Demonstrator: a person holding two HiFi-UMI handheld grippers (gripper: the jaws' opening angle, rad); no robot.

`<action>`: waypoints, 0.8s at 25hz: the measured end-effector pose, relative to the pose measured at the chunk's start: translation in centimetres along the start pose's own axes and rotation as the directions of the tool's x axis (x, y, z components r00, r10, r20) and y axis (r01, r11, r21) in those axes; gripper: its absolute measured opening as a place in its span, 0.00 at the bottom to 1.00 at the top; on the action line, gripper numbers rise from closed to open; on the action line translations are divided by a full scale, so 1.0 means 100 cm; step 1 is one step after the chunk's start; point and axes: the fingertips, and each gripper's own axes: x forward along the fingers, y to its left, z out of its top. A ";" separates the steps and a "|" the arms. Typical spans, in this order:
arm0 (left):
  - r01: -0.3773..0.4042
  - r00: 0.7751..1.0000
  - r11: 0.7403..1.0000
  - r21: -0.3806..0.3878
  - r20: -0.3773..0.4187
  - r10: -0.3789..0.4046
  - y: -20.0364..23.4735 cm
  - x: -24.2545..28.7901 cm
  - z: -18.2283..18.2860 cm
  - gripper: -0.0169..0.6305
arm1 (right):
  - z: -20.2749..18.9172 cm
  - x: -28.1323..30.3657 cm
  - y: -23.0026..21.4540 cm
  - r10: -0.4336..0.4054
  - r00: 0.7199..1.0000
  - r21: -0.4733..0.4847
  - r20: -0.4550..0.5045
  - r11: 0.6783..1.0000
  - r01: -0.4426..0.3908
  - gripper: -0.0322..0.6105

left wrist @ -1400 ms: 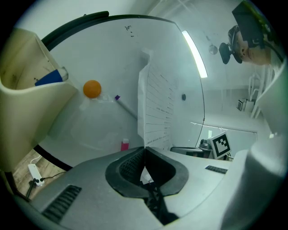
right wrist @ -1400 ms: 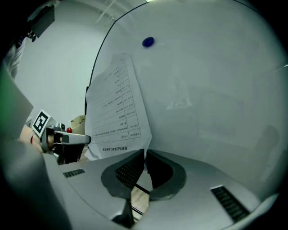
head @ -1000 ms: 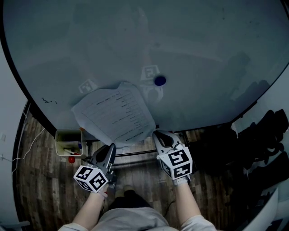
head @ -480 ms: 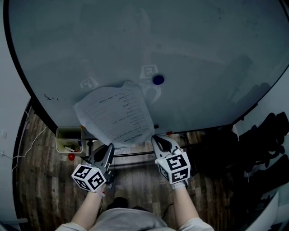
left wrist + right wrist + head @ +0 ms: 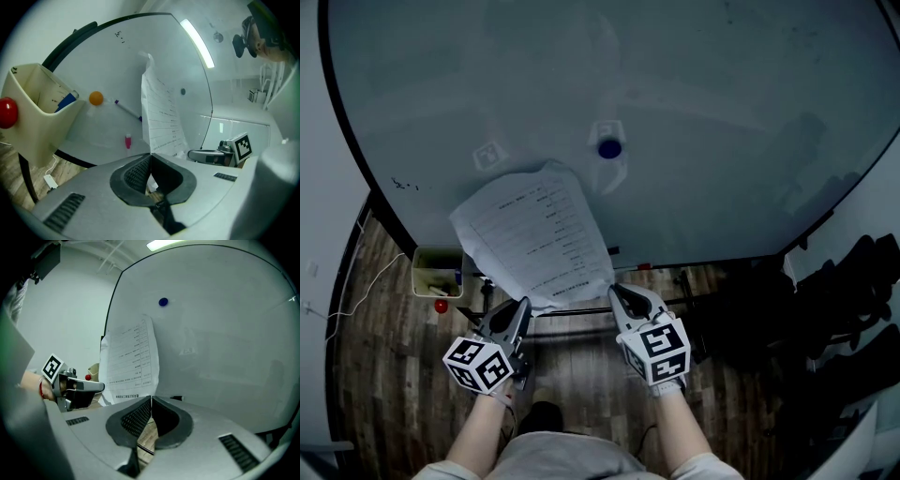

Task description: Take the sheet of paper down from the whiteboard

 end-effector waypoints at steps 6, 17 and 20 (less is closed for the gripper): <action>0.004 1.000 0.999 0.039 0.000 -0.004 -0.025 -0.036 -0.021 0.05 | -0.019 -0.044 0.024 0.000 0.999 0.001 0.040 1.000 0.000 0.09; 0.016 0.999 1.000 0.023 -0.029 -0.015 -0.049 -0.064 -0.040 0.05 | -0.033 -0.079 0.044 0.020 0.999 0.012 0.044 1.000 -0.020 0.09; 0.017 0.999 1.000 0.016 -0.042 -0.016 -0.050 -0.067 -0.041 0.05 | -0.034 -0.082 0.047 0.026 0.999 0.026 0.040 0.999 -0.027 0.09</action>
